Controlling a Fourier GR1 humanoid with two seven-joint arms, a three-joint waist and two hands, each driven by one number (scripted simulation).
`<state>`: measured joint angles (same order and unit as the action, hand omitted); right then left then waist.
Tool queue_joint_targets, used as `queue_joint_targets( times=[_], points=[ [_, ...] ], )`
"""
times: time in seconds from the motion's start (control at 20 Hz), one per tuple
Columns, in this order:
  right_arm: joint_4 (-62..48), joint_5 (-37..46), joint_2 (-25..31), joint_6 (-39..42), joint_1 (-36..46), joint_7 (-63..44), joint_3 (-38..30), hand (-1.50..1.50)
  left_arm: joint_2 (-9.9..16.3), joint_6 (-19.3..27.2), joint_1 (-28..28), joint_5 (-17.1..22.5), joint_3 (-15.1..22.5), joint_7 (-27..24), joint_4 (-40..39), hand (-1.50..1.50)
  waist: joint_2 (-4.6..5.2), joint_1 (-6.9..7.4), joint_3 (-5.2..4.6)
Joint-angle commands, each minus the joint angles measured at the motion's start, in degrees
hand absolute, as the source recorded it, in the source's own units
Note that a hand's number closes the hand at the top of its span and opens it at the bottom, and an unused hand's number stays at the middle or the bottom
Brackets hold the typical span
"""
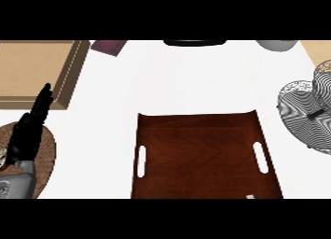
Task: Pick the tomato from the tray and place it in the tiered basket
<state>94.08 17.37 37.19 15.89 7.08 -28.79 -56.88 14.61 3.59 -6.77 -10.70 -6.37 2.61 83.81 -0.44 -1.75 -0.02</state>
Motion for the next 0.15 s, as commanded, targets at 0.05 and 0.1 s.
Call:
queue_joint_targets(
  times=[0.05, 0.1],
  points=[
    [0.8, -10.7, -1.9, 7.0, -10.7, 9.1, -13.7, -1.50, -0.9, 0.0, 0.1, 0.6, 0.0, 2.0, 1.9, 0.00, -0.05, -0.37, 0.07],
    [1.7, -12.8, -1.0, 8.7, -10.5, 6.8, -15.1, -1.50, 1.5, -2.6, 0.6, 1.7, -0.9, 2.2, 3.2, 0.00, 0.06, 0.39, 0.03]
  ],
)
